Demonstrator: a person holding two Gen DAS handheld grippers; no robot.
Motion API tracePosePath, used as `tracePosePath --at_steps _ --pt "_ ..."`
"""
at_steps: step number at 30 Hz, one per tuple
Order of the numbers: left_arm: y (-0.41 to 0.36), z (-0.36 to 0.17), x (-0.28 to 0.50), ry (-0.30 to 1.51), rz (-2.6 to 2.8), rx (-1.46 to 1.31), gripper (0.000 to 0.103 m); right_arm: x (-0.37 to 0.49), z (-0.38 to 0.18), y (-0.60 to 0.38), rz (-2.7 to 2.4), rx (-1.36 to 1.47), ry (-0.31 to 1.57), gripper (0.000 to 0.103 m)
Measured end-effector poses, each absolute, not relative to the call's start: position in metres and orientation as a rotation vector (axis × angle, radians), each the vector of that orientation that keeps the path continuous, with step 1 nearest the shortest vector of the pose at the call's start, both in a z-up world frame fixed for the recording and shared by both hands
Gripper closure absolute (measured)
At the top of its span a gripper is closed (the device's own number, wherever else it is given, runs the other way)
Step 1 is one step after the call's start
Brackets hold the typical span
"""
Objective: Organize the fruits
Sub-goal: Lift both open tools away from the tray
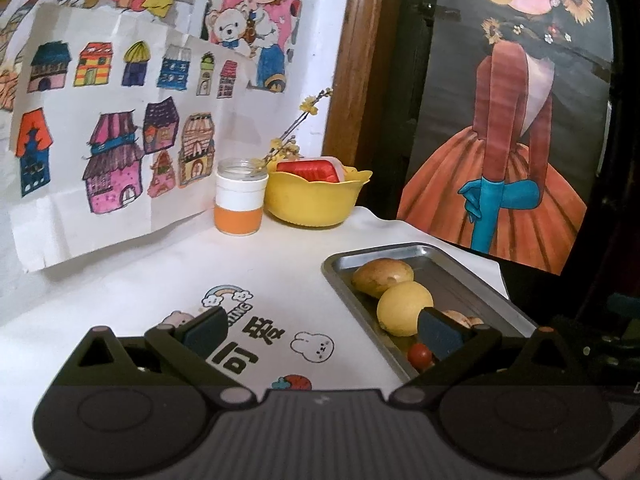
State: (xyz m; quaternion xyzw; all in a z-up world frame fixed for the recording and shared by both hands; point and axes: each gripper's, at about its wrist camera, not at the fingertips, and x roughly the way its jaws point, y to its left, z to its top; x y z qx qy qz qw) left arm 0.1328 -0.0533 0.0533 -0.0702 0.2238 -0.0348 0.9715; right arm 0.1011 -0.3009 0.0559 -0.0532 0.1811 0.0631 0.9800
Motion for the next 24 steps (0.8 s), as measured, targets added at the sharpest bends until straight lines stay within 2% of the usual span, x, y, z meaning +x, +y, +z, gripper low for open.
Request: tracePosePath --at_steps 24 --pt "-0.034 0.052 0.102 0.453 -0.048 -0.163 0.000 0.066 0.059 -0.288 0.128 -0.088 0.359 0.001"
